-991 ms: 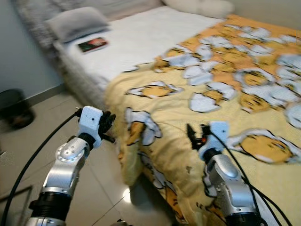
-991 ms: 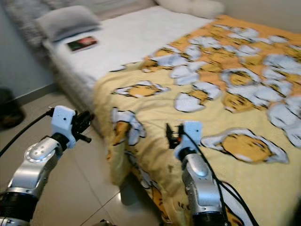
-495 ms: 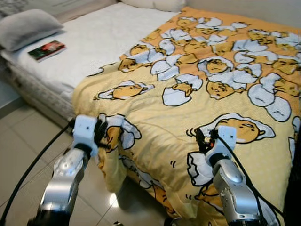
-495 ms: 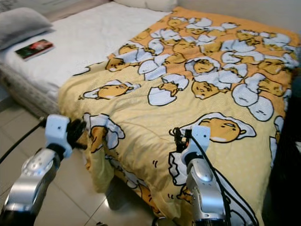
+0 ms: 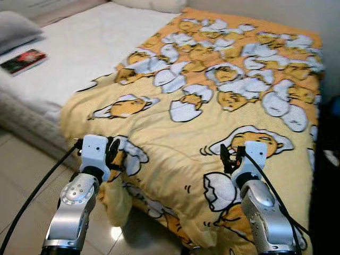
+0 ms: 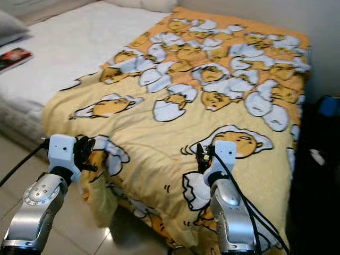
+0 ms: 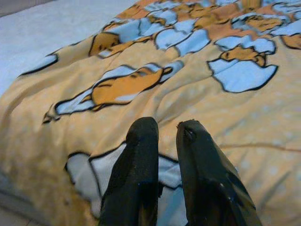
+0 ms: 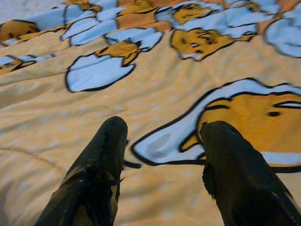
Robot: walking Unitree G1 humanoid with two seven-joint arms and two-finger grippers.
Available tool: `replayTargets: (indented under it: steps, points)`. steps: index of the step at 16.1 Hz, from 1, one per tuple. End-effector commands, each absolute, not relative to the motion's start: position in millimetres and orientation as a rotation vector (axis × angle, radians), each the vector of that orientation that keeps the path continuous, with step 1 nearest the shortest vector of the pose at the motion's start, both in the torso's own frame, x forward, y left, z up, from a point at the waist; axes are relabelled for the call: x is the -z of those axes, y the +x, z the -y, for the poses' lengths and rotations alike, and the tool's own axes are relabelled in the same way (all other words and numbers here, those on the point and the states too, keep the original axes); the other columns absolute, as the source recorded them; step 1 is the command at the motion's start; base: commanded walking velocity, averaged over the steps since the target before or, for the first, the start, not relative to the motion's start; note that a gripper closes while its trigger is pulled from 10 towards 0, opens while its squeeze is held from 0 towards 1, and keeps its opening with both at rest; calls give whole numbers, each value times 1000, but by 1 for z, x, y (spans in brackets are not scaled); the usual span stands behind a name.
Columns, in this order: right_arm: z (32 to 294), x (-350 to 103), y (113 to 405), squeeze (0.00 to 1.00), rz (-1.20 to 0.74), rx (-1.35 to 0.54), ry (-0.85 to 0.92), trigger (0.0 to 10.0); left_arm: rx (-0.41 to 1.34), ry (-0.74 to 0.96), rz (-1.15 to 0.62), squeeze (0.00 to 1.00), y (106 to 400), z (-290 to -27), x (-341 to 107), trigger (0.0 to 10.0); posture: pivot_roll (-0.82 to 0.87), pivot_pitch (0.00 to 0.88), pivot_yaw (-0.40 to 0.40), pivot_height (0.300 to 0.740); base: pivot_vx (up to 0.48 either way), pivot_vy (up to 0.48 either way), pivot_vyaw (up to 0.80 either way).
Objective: Clean up the room
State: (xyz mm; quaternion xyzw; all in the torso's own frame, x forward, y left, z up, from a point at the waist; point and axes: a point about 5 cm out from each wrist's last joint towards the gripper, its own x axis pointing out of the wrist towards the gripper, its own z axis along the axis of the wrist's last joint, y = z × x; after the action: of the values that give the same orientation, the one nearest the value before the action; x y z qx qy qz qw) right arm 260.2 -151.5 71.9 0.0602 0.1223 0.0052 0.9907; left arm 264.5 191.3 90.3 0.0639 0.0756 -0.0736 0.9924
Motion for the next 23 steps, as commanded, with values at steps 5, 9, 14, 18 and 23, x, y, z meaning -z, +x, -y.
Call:
replayTargets:
  steps: [5,9,14,18,23]
  points:
    - [151,-74,258,0,-255,-28,100,10000,148,143,-157,0,265,-190,-95,10000,-9,0,4,740,0,0,-800]
    - [151,-72,254,0,-262,-26,109,10000,143,133,-132,0,268,-189,-102,10000,-12,0,13,740,0,66,-197]
    - [151,-71,255,0,-275,-27,127,10000,156,156,-135,0,274,-187,-109,10000,-13,0,19,740,0,314,0]
    - [150,-71,257,0,-276,-34,130,10000,155,169,-136,0,277,-188,-111,10000,-9,0,16,740,0,352,-378]
    - [150,-71,259,0,-278,-38,131,10000,156,172,-139,0,278,-187,-112,10000,-10,0,12,740,0,360,-570]
